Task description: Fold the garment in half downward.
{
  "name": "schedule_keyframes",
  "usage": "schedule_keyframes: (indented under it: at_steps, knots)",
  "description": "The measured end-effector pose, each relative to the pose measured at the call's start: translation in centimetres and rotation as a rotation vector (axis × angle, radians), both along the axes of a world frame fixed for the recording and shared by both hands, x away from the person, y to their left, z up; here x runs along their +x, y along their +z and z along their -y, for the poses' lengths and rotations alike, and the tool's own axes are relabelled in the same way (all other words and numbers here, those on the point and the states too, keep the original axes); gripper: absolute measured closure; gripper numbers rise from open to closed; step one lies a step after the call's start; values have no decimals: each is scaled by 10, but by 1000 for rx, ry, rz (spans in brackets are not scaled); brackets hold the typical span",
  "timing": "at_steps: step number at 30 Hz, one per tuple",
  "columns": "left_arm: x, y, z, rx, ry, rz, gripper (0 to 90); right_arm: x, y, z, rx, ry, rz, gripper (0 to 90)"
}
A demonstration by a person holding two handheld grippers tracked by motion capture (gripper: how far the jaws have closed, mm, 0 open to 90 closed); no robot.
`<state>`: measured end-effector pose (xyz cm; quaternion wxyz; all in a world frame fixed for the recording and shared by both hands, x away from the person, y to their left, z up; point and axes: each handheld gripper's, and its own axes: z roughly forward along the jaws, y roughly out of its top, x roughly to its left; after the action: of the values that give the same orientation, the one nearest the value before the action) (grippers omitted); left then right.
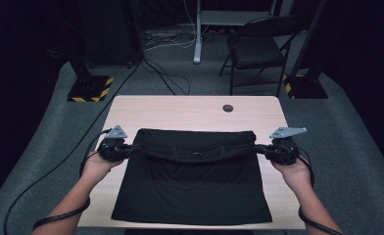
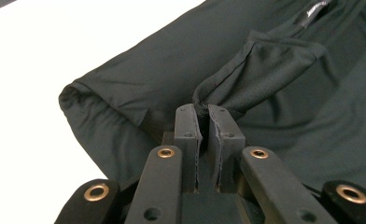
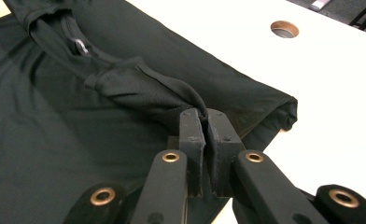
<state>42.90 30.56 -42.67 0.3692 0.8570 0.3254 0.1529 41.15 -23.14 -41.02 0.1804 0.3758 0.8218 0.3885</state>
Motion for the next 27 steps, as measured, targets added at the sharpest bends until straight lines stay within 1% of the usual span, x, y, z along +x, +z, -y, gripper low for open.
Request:
schedule_keyframes:
  at_steps: [4, 7, 8, 10, 11, 13, 16, 18, 20, 23, 25, 27]
  knots:
    - [-17, 5, -6, -6, -15, 13, 826, -17, 2, 6, 12, 14, 3, 860]
    - [-31, 7, -11, -28, -20, 21, 826, -30, 2, 9, 27, 25, 4, 860]
    - [-36, 7, -12, -34, -24, 21, 826, -35, 1, 9, 29, 30, 3, 860]
    - [-45, 3, -13, -30, -31, 18, 826, -43, -1, 10, 37, 39, 0, 859]
    - [-48, 0, -13, -29, -34, 14, 826, -48, -5, 11, 45, 44, -9, 859]
    - [-55, -9, -14, -30, -38, -3, 826, -56, -14, 10, 41, 50, -28, 860]
    - [-62, -23, -15, -20, -41, -27, 826, -65, -29, 10, 25, 57, -56, 859]
    - [-66, -35, -13, 13, -43, -46, 826, -68, -36, 9, 14, 66, -75, 859]
    - [-67, -46, -13, 28, -43, -68, 825, -71, -45, 7, 9, 76, -108, 858]
    - [-68, -62, -13, 35, -42, -106, 825, -72, -59, 5, -10, 89, -154, 858]
    - [-68, -69, -12, 45, -43, -121, 825, -72, -69, 4, -20, 92, -182, 858]
    - [-68, -73, -12, 45, -43, -132, 824, -72, -77, 4, -20, 92, -206, 857]
